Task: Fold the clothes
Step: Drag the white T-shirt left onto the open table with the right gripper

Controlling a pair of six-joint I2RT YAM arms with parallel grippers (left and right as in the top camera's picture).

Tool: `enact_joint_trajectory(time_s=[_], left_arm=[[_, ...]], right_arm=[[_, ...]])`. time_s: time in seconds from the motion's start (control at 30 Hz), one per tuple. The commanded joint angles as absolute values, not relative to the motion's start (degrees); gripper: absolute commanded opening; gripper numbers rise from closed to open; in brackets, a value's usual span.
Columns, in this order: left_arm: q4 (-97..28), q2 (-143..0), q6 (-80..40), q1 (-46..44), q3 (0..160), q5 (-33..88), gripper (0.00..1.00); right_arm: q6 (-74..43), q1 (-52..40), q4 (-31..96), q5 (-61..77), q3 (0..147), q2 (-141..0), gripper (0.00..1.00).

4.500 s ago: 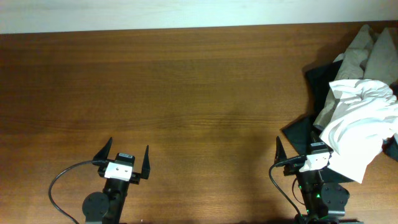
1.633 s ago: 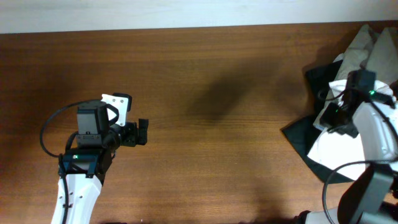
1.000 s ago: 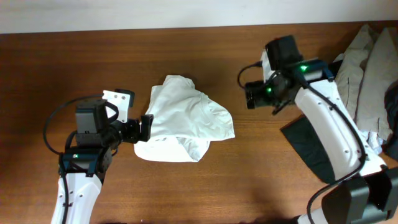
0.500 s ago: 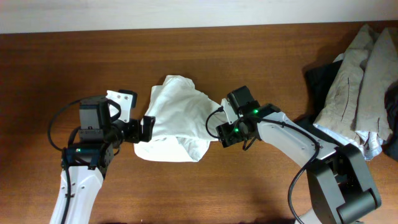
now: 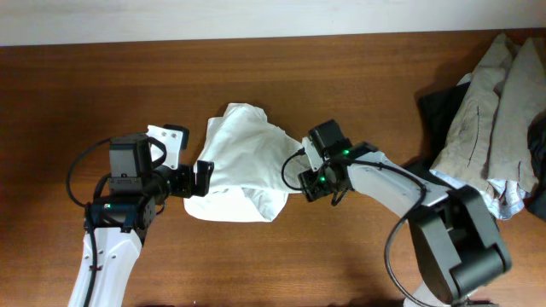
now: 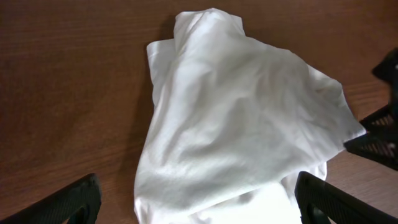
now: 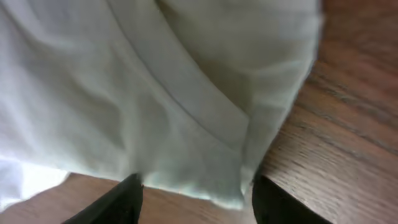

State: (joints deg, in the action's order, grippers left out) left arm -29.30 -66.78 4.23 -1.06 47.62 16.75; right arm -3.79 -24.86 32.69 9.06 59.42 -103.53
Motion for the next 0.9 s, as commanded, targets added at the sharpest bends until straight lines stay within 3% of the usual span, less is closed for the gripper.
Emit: enact_joint_trajectory(time_s=[0.0, 0.1, 0.2, 0.27, 0.37, 0.5, 0.57, 0.63, 0.67, 0.7, 0.77, 0.83, 0.87], left_arm=[[-29.21, -66.92, 4.29, -1.06, 48.69, 17.87, 0.99], [-29.17, -66.92, 4.29, -1.06, 48.69, 17.85, 0.99], [-28.16, -66.92, 4.32, -1.06, 48.69, 17.80, 0.99], [-26.22, -66.92, 4.32, -1.04, 48.69, 17.37, 0.99], [-24.88, -66.92, 4.29, -1.06, 48.69, 13.58, 0.99], [-22.31, -66.92, 4.32, -1.06, 48.69, 21.19, 0.99], [-22.35, -66.92, 4.32, -1.06, 48.69, 18.83, 0.99], [-22.55, -66.92, 4.32, -1.06, 48.69, 13.72, 0.99], [-22.48, -66.92, 4.32, -1.04, 48.69, 13.43, 0.99], [-22.48, -66.92, 4.32, -1.04, 48.69, 13.26, 0.99], [-22.55, -66.92, 4.25, -1.06, 48.69, 10.66, 0.99], [-20.97, -66.94, -3.60, -2.09, 48.69, 12.95, 0.99], [-19.88, -67.26, -3.92, -3.57, 48.69, 13.74, 0.99]], right_arm=[[-3.55, -25.06, 33.23, 8.78, 59.75, -104.73, 0.04], [-0.78, -25.12, 42.33, 12.10, 68.25, -101.71, 0.04], [2.87, -27.59, 54.11, 20.45, 88.31, -100.20, 0.04], [7.81, -30.59, 53.04, 30.41, 95.09, -100.20, 0.04], [10.76, -33.47, 52.86, 29.10, 95.92, -100.22, 0.04], [11.49, -33.50, 45.17, 34.92, 95.92, -100.22, 0.04], [12.21, -35.09, 36.51, 50.92, 95.92, -100.53, 0.05], [12.64, -36.01, 38.65, 46.17, 95.92, -100.64, 0.48], [12.60, -35.07, 41.47, 36.53, 95.94, -100.62, 0.66], [12.21, -33.71, 43.99, 30.24, 95.96, -100.53, 0.74], [5.39, -28.34, 49.45, 14.81, 95.98, -100.01, 0.75], [-1.02, -18.39, 58.08, 3.81, 95.96, -99.66, 0.81], [-2.20, -15.33, 59.86, 3.86, 95.96, -99.66, 0.82]])
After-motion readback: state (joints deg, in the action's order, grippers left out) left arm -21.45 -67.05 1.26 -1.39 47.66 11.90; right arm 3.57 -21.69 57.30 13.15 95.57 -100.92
